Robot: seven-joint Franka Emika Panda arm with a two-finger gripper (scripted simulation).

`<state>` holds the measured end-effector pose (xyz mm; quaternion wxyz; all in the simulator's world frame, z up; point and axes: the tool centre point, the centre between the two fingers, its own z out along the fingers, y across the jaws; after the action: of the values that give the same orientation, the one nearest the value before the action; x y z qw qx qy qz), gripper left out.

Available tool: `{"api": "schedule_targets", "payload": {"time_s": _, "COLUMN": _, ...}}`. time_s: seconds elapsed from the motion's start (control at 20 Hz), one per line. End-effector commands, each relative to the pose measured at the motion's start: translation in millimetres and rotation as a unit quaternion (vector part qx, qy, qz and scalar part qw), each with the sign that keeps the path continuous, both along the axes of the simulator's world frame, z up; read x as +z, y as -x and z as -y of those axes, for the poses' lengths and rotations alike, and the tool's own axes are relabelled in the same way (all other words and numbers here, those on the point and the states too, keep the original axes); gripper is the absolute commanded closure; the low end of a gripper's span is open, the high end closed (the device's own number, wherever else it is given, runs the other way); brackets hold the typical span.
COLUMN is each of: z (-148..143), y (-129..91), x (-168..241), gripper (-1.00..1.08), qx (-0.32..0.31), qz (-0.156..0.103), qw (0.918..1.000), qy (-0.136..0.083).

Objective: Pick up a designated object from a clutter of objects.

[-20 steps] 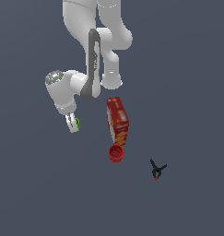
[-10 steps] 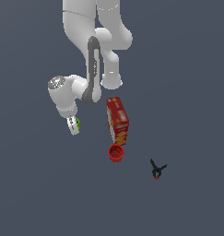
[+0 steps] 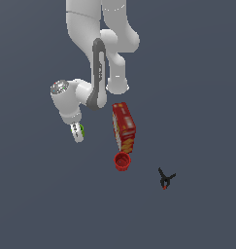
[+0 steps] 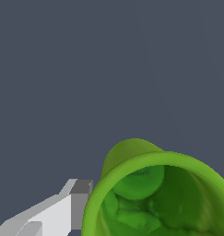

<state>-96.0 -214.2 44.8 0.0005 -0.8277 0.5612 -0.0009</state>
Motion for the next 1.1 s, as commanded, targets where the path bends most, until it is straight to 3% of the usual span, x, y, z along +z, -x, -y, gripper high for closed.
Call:
{"api": "schedule_targets", "payload": {"time_s": 0.0, "z": -1, "y": 0, "x": 1, "gripper": 1.08, "qx": 0.0, "qz": 0.0, "qw": 1.0, "qy": 0.0}}
{"api": "schedule_targets", "payload": {"time_s": 0.5, "z": -26, "y": -11, "x": 31, "gripper": 1.08, "qx": 0.0, "qz": 0.0, "qw": 1.0, "qy": 0.0}}
{"api": "schedule_targets", "payload": {"time_s": 1.05, "z": -93, "y": -41, "x": 111, "gripper": 1.08, "qx": -0.001, "qz": -0.001, "qw": 1.0, "qy": 0.002}}
